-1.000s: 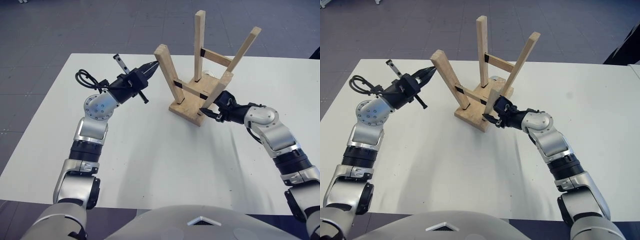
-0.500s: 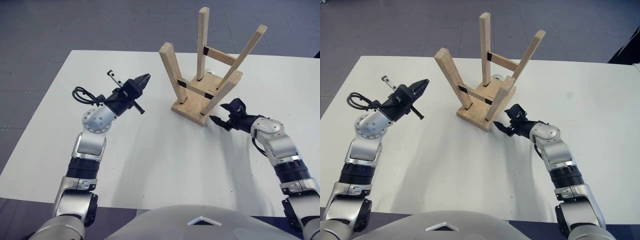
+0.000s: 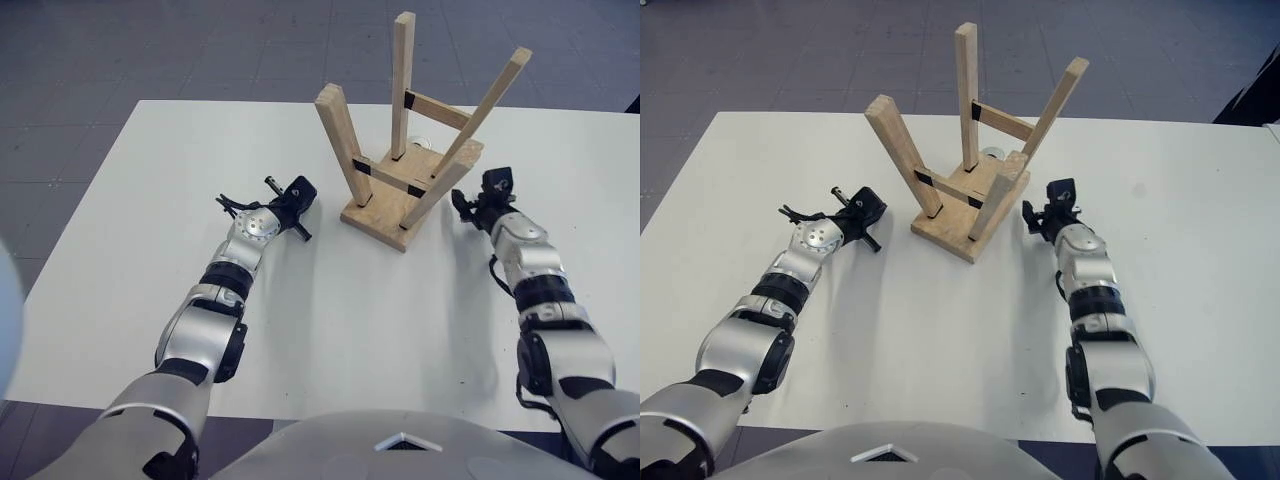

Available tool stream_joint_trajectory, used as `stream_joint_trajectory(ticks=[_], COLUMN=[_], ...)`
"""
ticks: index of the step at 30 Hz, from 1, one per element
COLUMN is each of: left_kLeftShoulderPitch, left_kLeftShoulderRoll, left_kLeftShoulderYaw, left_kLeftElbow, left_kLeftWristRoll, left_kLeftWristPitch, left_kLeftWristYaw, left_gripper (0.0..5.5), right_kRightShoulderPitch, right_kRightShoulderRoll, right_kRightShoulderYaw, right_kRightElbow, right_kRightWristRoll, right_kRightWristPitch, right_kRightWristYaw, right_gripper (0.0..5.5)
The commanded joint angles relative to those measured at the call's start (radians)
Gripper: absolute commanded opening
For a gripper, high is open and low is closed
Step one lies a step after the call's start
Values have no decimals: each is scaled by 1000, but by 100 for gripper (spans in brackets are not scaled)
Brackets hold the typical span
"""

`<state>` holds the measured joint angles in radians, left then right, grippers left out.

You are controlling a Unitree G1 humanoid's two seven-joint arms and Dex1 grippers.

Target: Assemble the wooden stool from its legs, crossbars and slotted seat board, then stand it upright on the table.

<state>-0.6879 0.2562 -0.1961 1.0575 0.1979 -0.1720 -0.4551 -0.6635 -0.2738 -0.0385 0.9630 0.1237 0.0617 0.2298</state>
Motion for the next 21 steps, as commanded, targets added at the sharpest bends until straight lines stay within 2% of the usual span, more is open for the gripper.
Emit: stream_joint_trajectory(ticks=[1, 9, 15, 18, 21], left_kLeftShoulderPitch=[12, 58, 110, 171, 213], left_kLeftShoulderRoll=[-18, -68, -69, -58, -49], left_kLeftShoulderYaw=[-10, 17, 16, 27, 40], left_kLeftElbow=[28, -152, -278, -383, -453], left_kLeftWristRoll=[-9, -80, -83, -94, -109], left_kLeftWristPitch=[56, 104, 167, 225, 278], left_kLeftWristYaw=[-91, -122, -110, -102, -94], left_gripper=[10, 10, 10, 10, 10], right_kRightShoulderPitch=[-131, -252, -297, -274, -146], right_kRightShoulderRoll=[70, 100, 2, -36, -46], right_kRightShoulderYaw=[5, -14, -149, -216, -263], right_kRightElbow=[208, 351, 301, 135, -314], right_kRightWristRoll=[-45, -103, -23, 57, 189], right_kRightWristPitch=[-61, -86, -120, -40, 221], right_kRightWristYaw=[-9, -26, -77, -40, -26], right_gripper=[344, 344, 344, 344, 344])
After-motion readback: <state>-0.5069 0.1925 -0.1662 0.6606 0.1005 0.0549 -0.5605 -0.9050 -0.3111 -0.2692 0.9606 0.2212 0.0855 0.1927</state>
